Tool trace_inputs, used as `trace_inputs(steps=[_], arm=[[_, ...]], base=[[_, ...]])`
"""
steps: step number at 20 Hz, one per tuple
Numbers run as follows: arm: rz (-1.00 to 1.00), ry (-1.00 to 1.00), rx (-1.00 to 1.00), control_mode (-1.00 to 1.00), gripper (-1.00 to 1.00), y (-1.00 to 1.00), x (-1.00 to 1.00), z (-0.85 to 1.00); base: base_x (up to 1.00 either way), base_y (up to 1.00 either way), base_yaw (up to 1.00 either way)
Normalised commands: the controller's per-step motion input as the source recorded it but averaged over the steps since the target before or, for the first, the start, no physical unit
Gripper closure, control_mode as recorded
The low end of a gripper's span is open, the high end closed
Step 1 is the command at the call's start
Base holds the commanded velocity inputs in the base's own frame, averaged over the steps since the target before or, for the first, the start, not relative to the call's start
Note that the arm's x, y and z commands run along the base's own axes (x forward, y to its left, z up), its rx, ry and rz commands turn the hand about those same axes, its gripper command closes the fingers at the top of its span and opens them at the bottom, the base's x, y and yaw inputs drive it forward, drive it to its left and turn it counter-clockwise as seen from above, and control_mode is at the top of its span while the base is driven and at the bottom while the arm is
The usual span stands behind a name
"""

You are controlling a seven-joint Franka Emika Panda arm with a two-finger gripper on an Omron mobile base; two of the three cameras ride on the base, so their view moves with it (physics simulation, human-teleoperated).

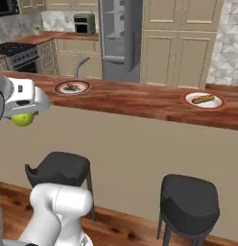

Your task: Pick up the pear and tangerine from the fridge and place one fruit on each plate on the dining counter.

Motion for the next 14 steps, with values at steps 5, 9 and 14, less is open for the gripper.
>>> trace_inputs(steps=[5, 9, 14], arm=[[0.00, 0.00, 0.00, 1.00, 1.00, 0.00, 0.00, 0.00], [0.00, 0.00, 0.00, 1.00, 1.00, 0.00, 0.00, 0.00], [0.00, 0.00, 0.00, 1.00, 1.00, 0.00, 0.00, 0.00]], base=[[0.21, 0.92, -0.56], [0.00, 1.00, -0.44], [-0.01, 1.00, -0.43]])
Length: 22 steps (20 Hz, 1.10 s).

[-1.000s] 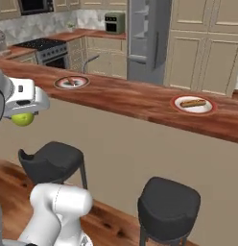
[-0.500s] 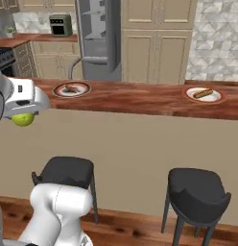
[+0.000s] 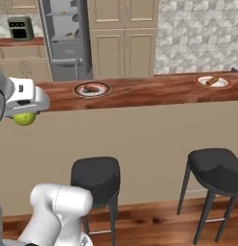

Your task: Pick up the pear and tangerine from the fridge and place one fruit on each plate on the dining counter.

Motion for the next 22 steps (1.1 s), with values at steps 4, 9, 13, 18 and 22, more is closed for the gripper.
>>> trace_inputs(steps=[4, 9, 13, 18, 22], arm=[[0.00, 0.00, 0.00, 1.00, 1.00, 0.00, 0.00, 0.00], [0.00, 0.00, 0.00, 1.00, 1.00, 0.00, 0.00, 0.00], [0.00, 0.00, 0.00, 1.00, 1.00, 0.00, 0.00, 0.00], [0.00, 0.00, 0.00, 1.00, 1.00, 0.00, 0.00, 0.00], [0.00, 0.00, 0.00, 1.00, 1.00, 0.00, 0.00, 0.00]], base=[[0.11, 1.00, -0.50], [0.40, 0.83, -0.54], [0.64, 0.51, -0.44], [0.90, 0.04, -0.22], [1.00, -0.02, -0.03]])
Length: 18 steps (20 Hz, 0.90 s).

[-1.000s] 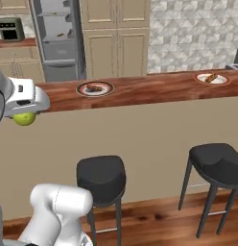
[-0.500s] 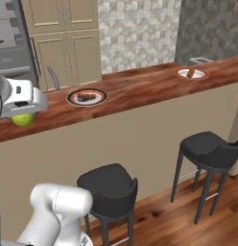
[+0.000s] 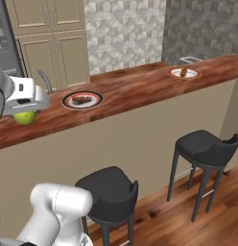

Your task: Pick up the pear and tangerine from the fridge and place one fruit on each plate on the dining counter.

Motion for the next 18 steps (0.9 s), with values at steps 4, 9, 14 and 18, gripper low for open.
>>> trace_inputs(steps=[4, 9, 14, 18], arm=[[0.00, 0.00, 0.07, -1.00, 1.00, -0.04, 0.75, 0.00], [-0.01, 0.01, 0.08, -1.00, 1.00, -0.03, 1.00, 0.00], [-0.06, 0.11, 0.03, -1.00, 1.00, 0.00, 1.00, 0.00], [-0.08, 0.18, 0.00, -1.00, 1.00, 0.00, 0.97, -0.01]], base=[[0.25, -0.01, 0.00], [0.00, 0.00, 0.00], [0.00, 0.00, 0.00], [0.00, 0.00, 0.00]])
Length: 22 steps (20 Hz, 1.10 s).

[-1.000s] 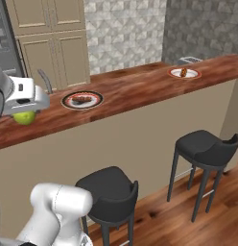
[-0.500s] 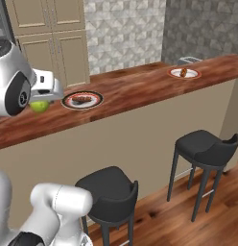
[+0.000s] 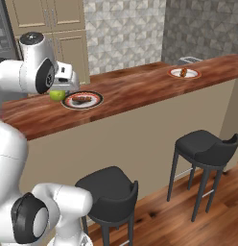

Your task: Pick up the pear and tangerine from the fridge and place one fruit on each plate on the dining counter.

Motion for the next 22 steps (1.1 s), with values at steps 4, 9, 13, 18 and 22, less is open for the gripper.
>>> trace_inputs(steps=[4, 9, 13, 18, 22], arm=[[-0.04, 0.10, 0.01, -1.00, 1.00, -0.06, 0.83, -0.12], [0.00, 0.01, 0.00, -1.00, 1.00, -0.03, 0.47, -0.46], [0.00, 0.00, 0.00, -1.00, 1.00, 0.00, 0.37, -0.47], [0.00, 0.00, 0.00, -1.00, 1.00, -0.07, 0.35, -0.29], [0.00, 0.00, 0.01, -1.00, 1.00, -0.16, 0.25, -0.23]], base=[[0.00, 0.00, 0.00], [0.00, 0.00, 0.00], [0.00, 0.00, 0.00], [0.00, 0.00, 0.00], [0.00, 0.00, 0.00]])
